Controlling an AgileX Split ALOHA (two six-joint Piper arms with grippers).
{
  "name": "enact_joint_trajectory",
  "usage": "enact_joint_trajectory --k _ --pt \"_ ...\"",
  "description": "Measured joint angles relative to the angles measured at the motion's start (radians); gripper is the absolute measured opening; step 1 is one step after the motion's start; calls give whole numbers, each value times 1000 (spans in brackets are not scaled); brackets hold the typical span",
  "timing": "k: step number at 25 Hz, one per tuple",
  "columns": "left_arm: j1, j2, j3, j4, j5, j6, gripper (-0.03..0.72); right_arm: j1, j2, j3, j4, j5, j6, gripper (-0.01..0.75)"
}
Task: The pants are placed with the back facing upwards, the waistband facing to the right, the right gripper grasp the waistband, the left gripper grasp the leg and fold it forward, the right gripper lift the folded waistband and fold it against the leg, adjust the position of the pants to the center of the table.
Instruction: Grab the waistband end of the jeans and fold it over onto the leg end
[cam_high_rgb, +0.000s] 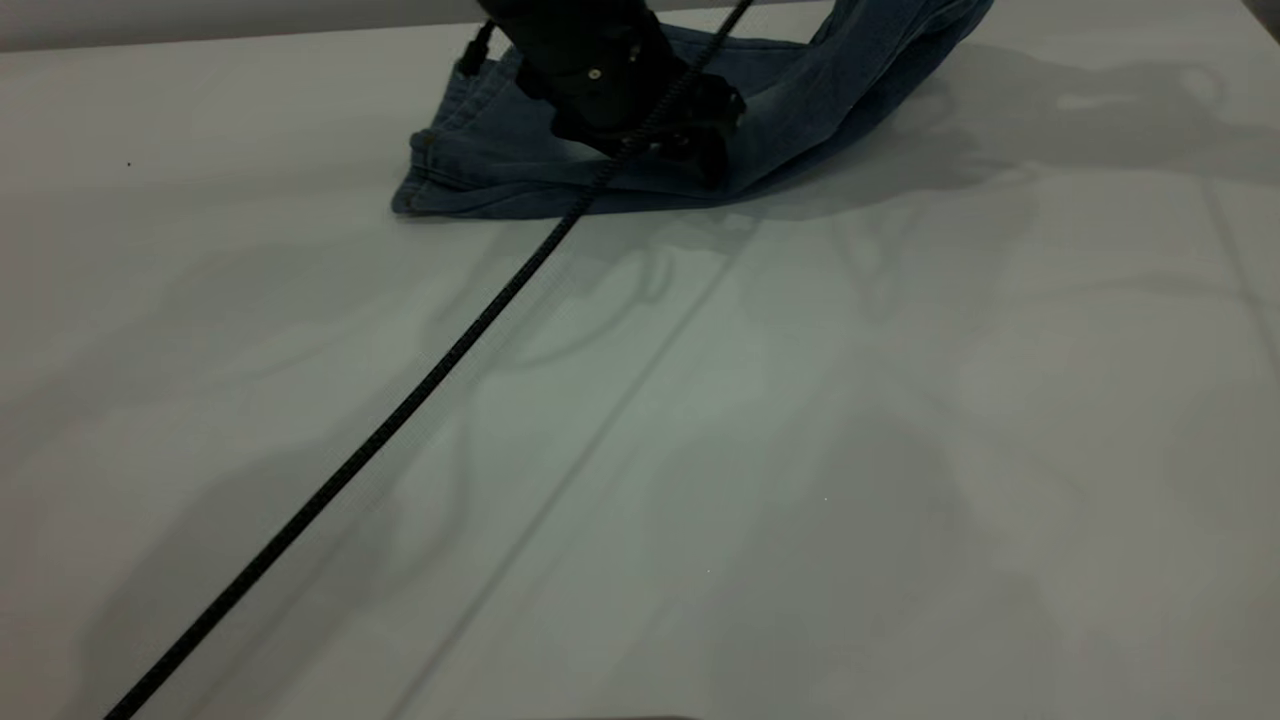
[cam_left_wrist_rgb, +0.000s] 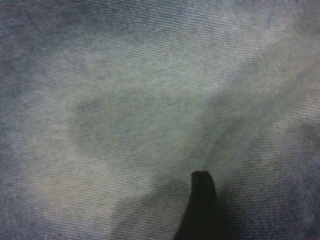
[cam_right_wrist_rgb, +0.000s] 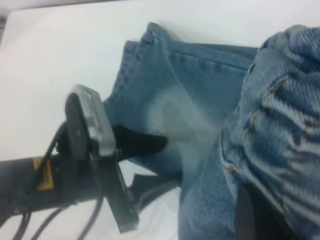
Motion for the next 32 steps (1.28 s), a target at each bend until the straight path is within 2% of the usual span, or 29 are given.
enact_joint_trajectory --k 6,9,14,20,26,32 --pt "5 -33 -111 55 209 -7 516 0 0 0 2 0 0 81" --pt "41 -86 -185 113 339 -50 516 4 0 0 2 -7 0 81" --pt "128 -109 -227 221 464 -127 516 39 0 0 2 -38 -1 81" --pt "193 -68 -227 286 488 -179 516 124 0 0 3 -102 -1 81" --pt "196 8 -227 288 488 -181 516 187 0 0 15 -130 -1 81" --pt "196 67 -227 285 477 -181 516 220 0 0 23 -145 -1 81"
